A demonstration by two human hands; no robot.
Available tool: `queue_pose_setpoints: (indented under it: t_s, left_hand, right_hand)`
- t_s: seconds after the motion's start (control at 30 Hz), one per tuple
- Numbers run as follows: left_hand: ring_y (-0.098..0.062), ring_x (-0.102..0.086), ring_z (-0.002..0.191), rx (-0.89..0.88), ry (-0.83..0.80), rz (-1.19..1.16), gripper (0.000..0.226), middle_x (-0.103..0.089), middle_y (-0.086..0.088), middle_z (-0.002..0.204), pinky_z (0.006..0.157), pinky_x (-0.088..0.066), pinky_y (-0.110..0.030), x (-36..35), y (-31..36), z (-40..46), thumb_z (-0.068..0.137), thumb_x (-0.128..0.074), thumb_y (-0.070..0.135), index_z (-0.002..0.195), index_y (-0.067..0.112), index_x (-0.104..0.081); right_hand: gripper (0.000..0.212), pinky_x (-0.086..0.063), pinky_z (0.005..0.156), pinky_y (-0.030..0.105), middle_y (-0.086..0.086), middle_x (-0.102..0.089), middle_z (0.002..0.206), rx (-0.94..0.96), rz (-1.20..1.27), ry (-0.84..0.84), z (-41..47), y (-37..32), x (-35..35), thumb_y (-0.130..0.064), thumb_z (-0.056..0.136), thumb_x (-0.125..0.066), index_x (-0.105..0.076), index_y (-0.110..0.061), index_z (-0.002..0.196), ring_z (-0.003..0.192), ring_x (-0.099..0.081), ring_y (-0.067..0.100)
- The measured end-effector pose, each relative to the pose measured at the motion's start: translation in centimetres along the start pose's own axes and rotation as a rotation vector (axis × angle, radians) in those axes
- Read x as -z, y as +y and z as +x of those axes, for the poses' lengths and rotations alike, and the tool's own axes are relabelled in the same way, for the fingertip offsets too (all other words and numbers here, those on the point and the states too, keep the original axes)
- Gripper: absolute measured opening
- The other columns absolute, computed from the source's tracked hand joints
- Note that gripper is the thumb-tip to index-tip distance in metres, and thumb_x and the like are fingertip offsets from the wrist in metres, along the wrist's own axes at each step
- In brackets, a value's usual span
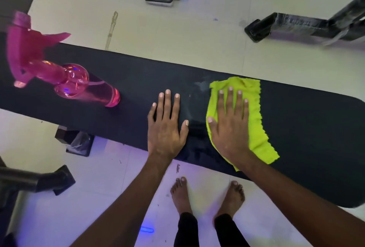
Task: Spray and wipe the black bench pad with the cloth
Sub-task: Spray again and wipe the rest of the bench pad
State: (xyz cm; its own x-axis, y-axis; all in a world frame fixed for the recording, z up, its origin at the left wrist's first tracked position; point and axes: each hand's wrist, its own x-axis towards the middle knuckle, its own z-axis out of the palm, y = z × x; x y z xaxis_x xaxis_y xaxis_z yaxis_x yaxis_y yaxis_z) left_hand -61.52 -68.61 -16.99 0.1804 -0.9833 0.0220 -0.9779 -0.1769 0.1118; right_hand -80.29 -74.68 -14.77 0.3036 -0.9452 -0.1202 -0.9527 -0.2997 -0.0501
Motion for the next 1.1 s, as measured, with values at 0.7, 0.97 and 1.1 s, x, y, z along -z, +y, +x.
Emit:
queue_pose_setpoints:
  t_s: [0.7, 0.97, 1.1]
  left_hand:
    - [-0.028, -0.01, 0.163, -0.009, 0.011, 0.012, 0.074, -0.009, -0.014, 0.176, 0.128, -0.017, -0.047, 0.0, 0.0, 0.1, 0.104, -0.028, 0.049, 0.167, 0.015, -0.011]
    - [-0.028, -0.009, 0.163, 0.003, -0.018, 0.007, 0.073, -0.008, -0.013, 0.176, 0.129, -0.019, -0.047, 0.5, 0.1, 0.0, 0.105, -0.026, 0.048, 0.167, 0.015, -0.01]
    - [-0.028, -0.01, 0.163, 0.001, -0.018, 0.016, 0.073, -0.009, -0.013, 0.176, 0.128, -0.019, -0.047, 0.2, 0.0, 0.0, 0.105, -0.027, 0.048, 0.167, 0.015, -0.011]
  right_hand:
    - [0.075, -0.011, 0.131, 0.059, 0.013, -0.008, 0.177, -0.004, 0.068, 0.067, -3.0, 2.7, -1.3, -0.05, 0.106, -0.027, -0.011, -0.011, 0.168, 0.164, -0.006, 0.035]
    - [0.074, -0.012, 0.13, 0.06, 0.015, -0.01, 0.176, -0.48, 0.086, 0.132, -8.8, -0.8, -1.9, -0.045, 0.105, -0.03, -0.01, -0.01, 0.168, 0.163, -0.009, 0.04]
    - [0.07, -0.011, 0.131, 0.06, 0.012, -0.012, 0.176, -0.348, 0.092, 0.122, -7.0, -2.3, -2.2, -0.046, 0.108, -0.025, -0.012, -0.012, 0.168, 0.163, -0.009, 0.041]
